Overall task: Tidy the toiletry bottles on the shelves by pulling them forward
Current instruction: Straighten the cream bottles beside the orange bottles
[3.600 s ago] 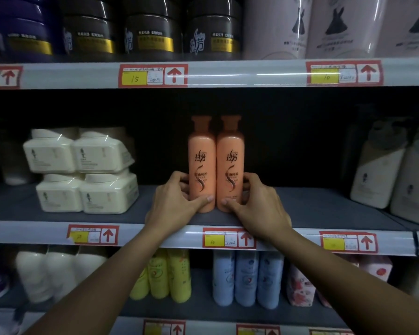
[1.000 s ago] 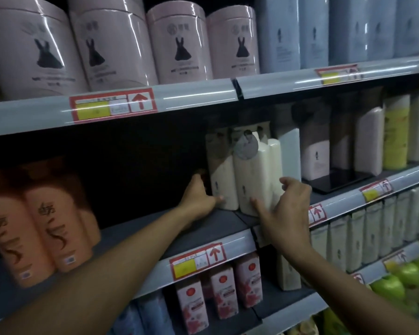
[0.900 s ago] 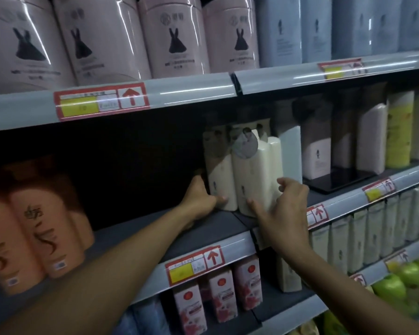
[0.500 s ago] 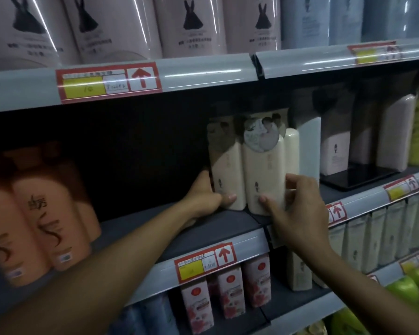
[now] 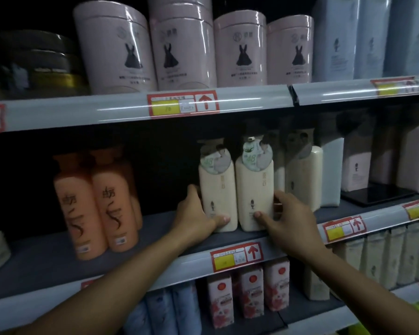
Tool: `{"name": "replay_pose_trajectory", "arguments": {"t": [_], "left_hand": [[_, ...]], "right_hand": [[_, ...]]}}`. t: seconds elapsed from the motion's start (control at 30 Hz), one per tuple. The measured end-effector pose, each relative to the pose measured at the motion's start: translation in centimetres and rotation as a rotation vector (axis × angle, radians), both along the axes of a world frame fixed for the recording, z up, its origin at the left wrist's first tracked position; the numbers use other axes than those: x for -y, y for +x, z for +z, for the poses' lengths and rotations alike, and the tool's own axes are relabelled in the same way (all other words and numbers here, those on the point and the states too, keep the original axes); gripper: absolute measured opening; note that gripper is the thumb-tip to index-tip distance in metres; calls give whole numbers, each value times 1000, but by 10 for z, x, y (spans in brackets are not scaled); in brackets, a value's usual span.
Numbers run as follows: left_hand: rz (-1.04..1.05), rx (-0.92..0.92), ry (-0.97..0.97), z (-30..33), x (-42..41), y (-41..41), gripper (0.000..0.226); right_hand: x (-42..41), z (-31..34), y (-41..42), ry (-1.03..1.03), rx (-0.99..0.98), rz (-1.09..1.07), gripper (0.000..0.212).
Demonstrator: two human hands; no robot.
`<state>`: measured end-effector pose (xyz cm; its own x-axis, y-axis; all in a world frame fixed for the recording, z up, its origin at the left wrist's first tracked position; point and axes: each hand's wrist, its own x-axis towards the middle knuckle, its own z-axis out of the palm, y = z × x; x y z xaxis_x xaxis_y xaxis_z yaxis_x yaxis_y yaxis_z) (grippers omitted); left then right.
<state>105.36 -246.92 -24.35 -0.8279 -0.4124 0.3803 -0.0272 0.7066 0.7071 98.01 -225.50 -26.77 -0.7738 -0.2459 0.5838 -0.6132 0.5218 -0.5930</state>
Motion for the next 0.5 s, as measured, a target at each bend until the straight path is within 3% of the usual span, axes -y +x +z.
{"name": "replay_pose_trajectory", "arguments": {"t": [0.2,0.5], "left_hand": [[119,-52,-57,-5,10,24,74],[235,-127,-83,-12,6,23,69]], "right_hand": [[16,6,11,-9,31,100,57],[30,6,5,10,61,20,72]]}}
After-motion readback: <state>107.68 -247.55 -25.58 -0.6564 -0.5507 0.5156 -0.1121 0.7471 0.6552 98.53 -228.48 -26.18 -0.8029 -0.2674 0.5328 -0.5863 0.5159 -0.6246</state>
